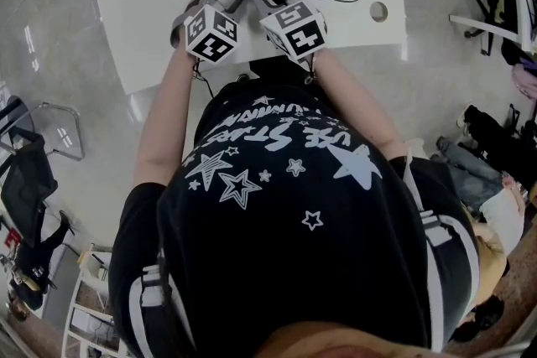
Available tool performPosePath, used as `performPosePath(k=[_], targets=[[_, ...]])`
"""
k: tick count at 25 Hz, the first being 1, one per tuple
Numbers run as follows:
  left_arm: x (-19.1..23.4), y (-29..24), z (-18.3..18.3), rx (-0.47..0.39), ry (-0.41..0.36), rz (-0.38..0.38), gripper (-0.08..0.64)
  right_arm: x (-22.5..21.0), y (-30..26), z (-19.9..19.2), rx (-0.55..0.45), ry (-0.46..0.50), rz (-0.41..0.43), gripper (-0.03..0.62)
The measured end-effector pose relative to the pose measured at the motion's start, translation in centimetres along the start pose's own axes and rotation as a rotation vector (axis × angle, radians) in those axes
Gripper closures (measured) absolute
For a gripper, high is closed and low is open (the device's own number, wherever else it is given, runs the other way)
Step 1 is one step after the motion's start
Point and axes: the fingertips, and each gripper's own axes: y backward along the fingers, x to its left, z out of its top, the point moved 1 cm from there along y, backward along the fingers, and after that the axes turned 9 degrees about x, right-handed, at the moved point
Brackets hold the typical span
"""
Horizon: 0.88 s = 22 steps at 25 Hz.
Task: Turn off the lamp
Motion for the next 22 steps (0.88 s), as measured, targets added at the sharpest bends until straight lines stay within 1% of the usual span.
performPosePath(k=[4,9,13,17,22], targets=[[0.0,-0.1,-0.2,0.002,-0.002,0.002,0.430,0.1,-0.8,0.1,0.014,0.011,-0.005,0.588],[0.0,0.0,-0.4,0.004,-0.004,0.003,0.430,-0.4,-1.3,-0.4,0.052,-0.042,-0.011,0.586],[0.1,0.2,-0.4,-0.001,0.000,0.011,0.428,-0.3,-1.1,-0.2,0.041,-0.076,0.010,0.588],[0.2,0.2,-0.2,-0.019,0.025,0.026,0.428,-0.1,-0.6,-0.4,0.018,-0.062,0.017,0.587],[0.4,0.9,-0.4,-0.040,0.036,0.040,0.426,0.2,0.6,-0.7,-0.025,-0.083,0.018,0.586]])
